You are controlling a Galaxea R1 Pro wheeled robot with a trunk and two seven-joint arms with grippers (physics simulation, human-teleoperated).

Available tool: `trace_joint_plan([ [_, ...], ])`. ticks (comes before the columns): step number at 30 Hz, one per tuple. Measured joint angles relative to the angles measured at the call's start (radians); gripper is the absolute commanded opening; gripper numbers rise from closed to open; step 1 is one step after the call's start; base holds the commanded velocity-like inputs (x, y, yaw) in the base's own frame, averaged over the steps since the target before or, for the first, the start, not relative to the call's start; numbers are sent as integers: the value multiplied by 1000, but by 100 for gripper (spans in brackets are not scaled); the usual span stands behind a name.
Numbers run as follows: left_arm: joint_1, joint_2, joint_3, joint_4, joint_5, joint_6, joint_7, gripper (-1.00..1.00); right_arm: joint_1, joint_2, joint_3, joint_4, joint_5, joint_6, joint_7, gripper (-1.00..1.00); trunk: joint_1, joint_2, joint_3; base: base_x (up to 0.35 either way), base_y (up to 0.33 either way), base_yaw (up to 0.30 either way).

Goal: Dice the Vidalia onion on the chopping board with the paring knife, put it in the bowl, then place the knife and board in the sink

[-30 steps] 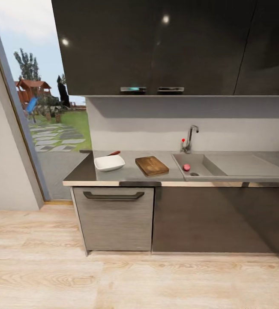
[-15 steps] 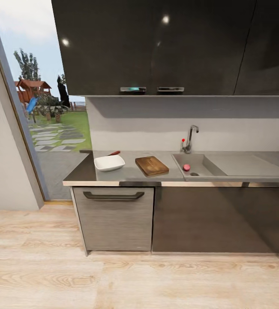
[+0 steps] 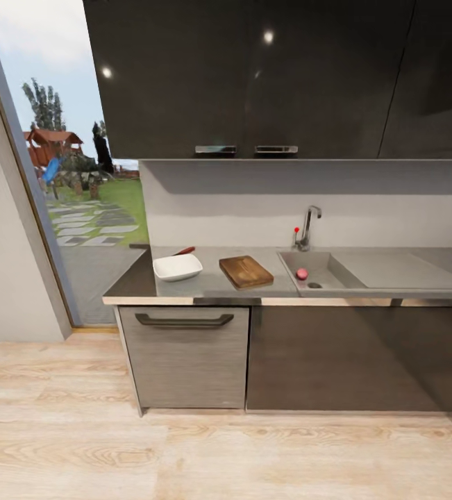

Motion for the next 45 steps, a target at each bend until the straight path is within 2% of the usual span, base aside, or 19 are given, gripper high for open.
trace_joint_plan([
  [45, 0, 0, 0, -1, -2, 0, 1, 100, 0, 0, 0, 0, 0, 0, 0, 100, -173, 315, 141, 0, 0, 0],
])
